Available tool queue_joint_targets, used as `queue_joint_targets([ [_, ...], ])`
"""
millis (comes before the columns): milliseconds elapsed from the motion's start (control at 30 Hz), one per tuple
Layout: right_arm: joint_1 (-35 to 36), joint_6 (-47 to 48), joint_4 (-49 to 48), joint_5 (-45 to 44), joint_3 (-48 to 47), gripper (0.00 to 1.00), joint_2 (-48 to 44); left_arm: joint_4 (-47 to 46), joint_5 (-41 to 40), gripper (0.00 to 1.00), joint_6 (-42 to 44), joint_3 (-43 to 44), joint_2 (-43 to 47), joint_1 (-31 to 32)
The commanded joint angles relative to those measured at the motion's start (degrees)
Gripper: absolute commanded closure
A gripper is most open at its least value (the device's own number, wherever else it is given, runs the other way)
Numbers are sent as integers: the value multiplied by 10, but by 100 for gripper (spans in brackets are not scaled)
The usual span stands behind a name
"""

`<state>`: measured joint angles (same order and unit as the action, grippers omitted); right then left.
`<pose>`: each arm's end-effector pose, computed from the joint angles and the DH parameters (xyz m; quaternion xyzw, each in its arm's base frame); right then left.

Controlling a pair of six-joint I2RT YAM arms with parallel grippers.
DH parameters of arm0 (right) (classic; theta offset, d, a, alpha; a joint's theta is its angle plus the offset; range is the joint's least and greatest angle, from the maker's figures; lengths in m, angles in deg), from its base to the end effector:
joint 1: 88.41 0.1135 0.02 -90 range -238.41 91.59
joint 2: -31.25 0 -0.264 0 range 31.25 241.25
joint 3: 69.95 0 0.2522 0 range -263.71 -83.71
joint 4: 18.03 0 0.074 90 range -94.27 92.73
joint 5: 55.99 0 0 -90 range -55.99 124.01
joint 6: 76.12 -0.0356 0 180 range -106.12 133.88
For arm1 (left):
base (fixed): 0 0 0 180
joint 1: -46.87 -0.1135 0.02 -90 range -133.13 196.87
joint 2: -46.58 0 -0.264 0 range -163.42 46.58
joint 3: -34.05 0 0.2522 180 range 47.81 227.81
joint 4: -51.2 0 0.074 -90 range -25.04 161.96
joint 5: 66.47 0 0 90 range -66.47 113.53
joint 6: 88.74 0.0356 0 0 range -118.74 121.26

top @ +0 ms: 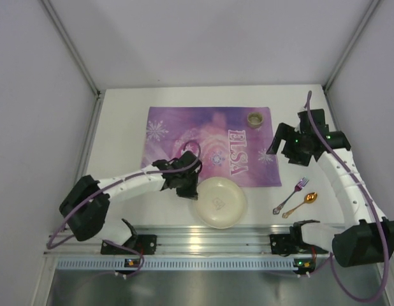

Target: Set the dinner table for one person

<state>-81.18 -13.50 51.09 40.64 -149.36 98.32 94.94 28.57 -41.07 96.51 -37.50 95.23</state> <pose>0.2211 0.0322 0.3190 0.1511 0.9448 0.1378 0.2560 0.1790 -0.2060 0.1837 0.0607 0.9742 -0.1818 0.1193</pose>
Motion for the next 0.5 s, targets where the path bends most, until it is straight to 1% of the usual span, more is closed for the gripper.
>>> queue_joint_targets([
  [0,-3,10,19,-17,-2,9,-36,94,-82,100,41,61,86,-7],
  [33,-2,9,20,-16,3,9,-41,102,-102,100,51,73,94,-12],
  [167,-3,8,30,-14,11,9,-62,103,-105,100,70,135,82,-62],
  [300,-3,6,44,-8,17,9,-87,91,-129,100,77,222,15,-104],
  [367,-3,7,52,-4,26,8,-97,90,-129,100,75,251,-39,-124],
  [400,-3,5,55,-2,30,8,-110,72,-110,100,75,271,-55,-147],
  [467,-3,3,65,5,43,8,-121,53,-87,100,68,286,-95,-169],
])
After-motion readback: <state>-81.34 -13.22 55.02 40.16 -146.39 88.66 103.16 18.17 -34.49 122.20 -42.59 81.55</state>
